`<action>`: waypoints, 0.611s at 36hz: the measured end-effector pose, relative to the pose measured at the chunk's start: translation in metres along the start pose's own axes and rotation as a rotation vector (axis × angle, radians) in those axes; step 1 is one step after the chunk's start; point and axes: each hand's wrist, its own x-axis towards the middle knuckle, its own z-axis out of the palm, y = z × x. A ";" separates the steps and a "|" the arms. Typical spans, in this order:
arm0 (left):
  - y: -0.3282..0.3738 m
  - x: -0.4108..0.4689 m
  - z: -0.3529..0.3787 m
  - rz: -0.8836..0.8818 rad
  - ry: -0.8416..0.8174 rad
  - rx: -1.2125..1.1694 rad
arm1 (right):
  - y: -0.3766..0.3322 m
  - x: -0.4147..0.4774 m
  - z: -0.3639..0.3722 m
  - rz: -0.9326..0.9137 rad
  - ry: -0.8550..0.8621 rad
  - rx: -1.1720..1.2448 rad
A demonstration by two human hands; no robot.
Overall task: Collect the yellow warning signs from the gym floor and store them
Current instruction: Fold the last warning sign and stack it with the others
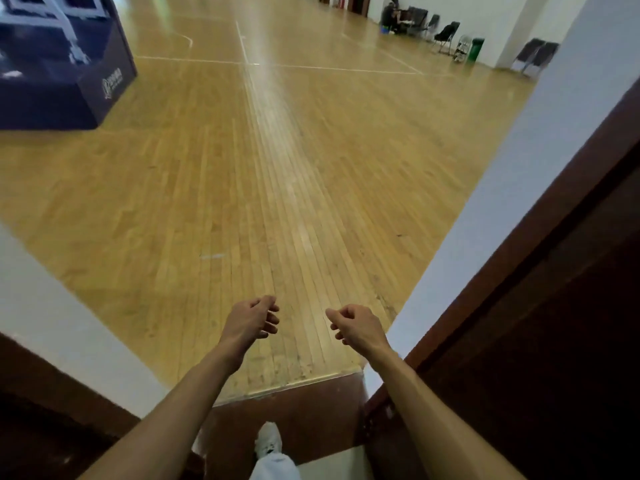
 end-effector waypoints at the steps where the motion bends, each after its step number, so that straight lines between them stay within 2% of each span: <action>1: 0.003 0.021 -0.008 -0.007 0.020 -0.011 | -0.009 0.022 0.004 0.000 -0.007 -0.012; 7: 0.038 0.125 -0.063 -0.114 0.116 -0.084 | -0.087 0.132 0.016 0.006 -0.115 -0.049; 15: 0.100 0.227 -0.116 -0.057 0.231 -0.029 | -0.183 0.257 0.029 -0.117 -0.182 -0.046; 22: 0.128 0.309 -0.134 -0.073 0.254 0.032 | -0.226 0.362 0.041 -0.162 -0.289 -0.103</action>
